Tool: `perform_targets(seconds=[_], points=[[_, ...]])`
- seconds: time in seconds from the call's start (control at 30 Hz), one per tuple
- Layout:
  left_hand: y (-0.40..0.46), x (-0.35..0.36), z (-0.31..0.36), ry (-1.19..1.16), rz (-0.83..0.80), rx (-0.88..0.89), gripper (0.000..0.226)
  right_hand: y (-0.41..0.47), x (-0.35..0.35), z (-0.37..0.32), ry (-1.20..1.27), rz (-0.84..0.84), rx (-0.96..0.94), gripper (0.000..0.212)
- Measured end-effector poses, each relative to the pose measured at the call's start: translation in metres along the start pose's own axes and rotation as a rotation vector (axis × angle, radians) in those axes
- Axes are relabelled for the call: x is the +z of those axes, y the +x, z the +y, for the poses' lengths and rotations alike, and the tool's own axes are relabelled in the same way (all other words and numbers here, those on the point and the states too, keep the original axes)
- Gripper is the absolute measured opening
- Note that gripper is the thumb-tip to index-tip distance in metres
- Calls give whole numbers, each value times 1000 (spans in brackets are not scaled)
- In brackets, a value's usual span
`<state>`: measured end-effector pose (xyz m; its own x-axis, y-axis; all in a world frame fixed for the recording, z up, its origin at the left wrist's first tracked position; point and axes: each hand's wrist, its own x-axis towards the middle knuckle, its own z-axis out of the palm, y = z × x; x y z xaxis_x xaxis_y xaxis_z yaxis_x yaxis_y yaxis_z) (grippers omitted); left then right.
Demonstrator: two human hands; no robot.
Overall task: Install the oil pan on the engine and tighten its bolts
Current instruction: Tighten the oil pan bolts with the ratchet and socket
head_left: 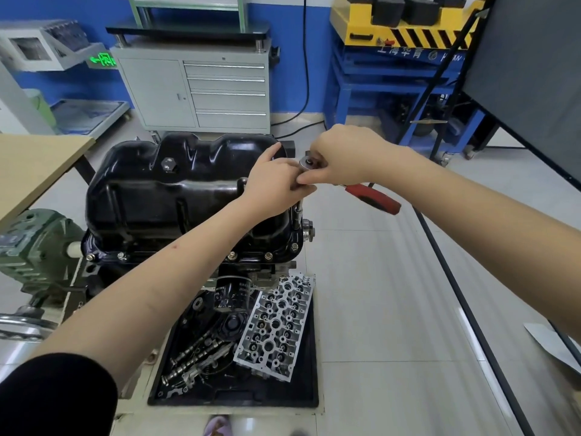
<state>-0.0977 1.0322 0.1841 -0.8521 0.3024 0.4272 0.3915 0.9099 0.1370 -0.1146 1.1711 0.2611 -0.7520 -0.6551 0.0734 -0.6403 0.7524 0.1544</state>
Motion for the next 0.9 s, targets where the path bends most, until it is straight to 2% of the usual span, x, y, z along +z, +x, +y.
perform_targets(seconds=[0.2, 0.3, 0.37, 0.43, 0.5, 0.63, 0.8, 0.9], points=[[0, 2, -5, 25, 1, 13, 37, -2, -7, 2, -5, 6, -171, 20], [0, 3, -5, 39, 1, 20, 38, 1, -8, 0, -37, 25, -136, 22], [0, 4, -5, 31, 14, 19, 36, 1, -6, -1, -45, 13, -62, 37], [0, 5, -5, 32, 21, 23, 35, -1, -1, -1, 85, -24, 22, 49], [0, 5, -6, 42, 30, 20, 35, -2, 1, 0, 72, -6, 32, 43], [-1, 4, -4, 10, 43, 6, 36, -4, -8, 4, 14, 1, -110, 23], [-1, 2, -5, 23, 4, 10, 37, -4, -8, 3, 3, 8, -115, 25], [-1, 5, -6, 52, -12, 24, 37, -5, -1, -1, 78, -43, 11, 43]])
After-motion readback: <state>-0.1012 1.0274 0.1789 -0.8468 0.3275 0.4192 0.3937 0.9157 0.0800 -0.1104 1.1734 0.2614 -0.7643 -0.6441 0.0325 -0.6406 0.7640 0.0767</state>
